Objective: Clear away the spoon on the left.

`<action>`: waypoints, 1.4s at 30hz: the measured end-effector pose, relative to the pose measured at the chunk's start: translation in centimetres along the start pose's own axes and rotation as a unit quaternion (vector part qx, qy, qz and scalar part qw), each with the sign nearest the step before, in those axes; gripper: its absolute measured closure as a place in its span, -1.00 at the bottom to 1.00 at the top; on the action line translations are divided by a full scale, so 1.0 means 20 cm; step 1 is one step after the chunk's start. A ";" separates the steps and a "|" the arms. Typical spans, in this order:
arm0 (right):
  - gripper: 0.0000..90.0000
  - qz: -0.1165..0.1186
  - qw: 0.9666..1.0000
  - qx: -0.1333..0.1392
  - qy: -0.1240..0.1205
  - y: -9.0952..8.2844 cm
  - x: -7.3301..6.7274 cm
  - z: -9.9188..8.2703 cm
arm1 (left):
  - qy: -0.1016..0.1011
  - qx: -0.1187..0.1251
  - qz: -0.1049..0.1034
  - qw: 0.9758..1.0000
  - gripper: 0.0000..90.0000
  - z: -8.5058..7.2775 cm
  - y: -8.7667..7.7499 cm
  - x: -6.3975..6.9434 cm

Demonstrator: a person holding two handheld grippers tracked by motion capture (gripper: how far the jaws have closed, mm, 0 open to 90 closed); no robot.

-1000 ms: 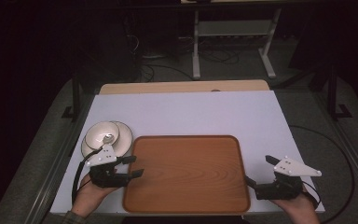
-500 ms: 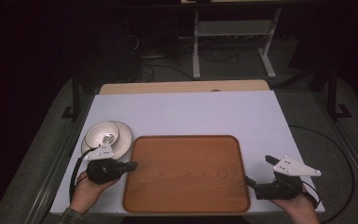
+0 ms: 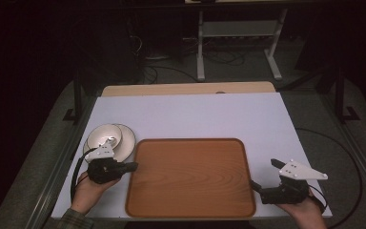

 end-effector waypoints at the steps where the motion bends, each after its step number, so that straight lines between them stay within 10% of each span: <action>1: -1.00 0.000 1.000 0.000 0.000 0.00 0.00 0.00 | -0.001 0.000 0.001 1.000 0.99 0.00 0.00 -0.01; 42: -1.00 -0.002 1.000 -0.005 -0.003 0.00 0.00 0.00 | -0.032 0.004 0.037 0.999 0.99 -0.08 -0.13 -0.11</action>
Point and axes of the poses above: each handheld gripper's, and its own axes: y roughly forward along the jaws, z roughly out of its top, x roughly to its right, the point moved 2 cm from there along y, roughly forward along the jaws, and after that the axes turned 11 degrees about -x, right-handed, at the moved point
